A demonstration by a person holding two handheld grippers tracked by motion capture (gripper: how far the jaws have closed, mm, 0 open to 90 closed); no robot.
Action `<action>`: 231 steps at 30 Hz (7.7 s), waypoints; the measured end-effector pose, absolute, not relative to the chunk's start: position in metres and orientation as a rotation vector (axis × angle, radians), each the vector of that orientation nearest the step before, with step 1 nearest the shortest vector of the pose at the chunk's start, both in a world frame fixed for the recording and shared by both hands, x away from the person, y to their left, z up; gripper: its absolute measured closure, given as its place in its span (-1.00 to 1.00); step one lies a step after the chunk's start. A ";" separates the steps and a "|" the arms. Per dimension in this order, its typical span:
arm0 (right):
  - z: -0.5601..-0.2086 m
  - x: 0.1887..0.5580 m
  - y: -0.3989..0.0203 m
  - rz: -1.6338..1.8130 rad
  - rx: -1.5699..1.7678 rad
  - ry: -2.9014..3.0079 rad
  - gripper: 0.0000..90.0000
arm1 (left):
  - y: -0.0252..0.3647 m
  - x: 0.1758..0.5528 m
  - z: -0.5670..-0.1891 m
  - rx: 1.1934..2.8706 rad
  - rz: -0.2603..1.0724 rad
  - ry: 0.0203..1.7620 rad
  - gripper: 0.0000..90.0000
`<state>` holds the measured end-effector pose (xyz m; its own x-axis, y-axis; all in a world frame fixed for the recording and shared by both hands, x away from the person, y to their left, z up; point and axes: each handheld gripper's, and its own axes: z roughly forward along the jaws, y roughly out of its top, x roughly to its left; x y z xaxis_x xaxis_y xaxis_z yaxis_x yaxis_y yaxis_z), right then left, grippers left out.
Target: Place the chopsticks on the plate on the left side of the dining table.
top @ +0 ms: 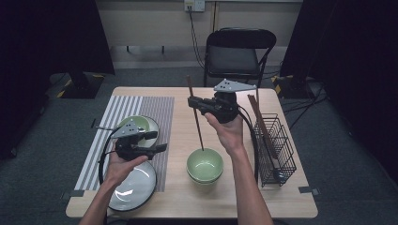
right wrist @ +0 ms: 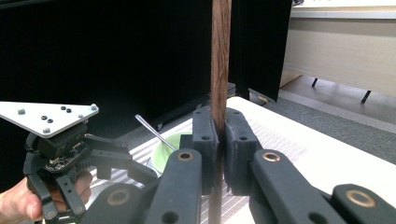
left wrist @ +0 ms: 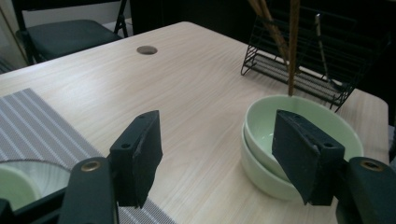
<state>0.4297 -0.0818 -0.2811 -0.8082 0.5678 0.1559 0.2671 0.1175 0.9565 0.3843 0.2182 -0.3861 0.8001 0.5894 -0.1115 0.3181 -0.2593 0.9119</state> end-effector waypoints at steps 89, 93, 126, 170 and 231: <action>-0.293 0.410 -0.063 1.799 0.693 2.252 0.05 | 0.205 0.403 -0.346 1.698 0.175 0.544 0.89; -0.299 0.407 -0.071 1.805 0.708 2.243 0.09 | 0.207 0.404 -0.343 1.690 0.186 0.547 0.89; -0.366 0.399 -0.031 1.725 0.662 2.401 0.84 | 0.191 0.402 -0.327 1.685 0.180 0.493 0.88; -0.358 0.394 -0.033 1.744 0.657 2.388 0.91 | 0.221 0.415 -0.323 1.660 0.252 0.596 0.02; -0.347 0.381 -0.050 1.703 0.573 2.417 0.90 | 0.271 0.423 -0.324 1.642 0.302 0.763 -0.30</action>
<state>0.3809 -0.0496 -0.3470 -0.9196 0.3771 0.1102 0.2307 0.2910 0.9285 0.4234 0.2713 -0.3242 0.7476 0.6282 -0.2156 0.3103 -0.0434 0.9497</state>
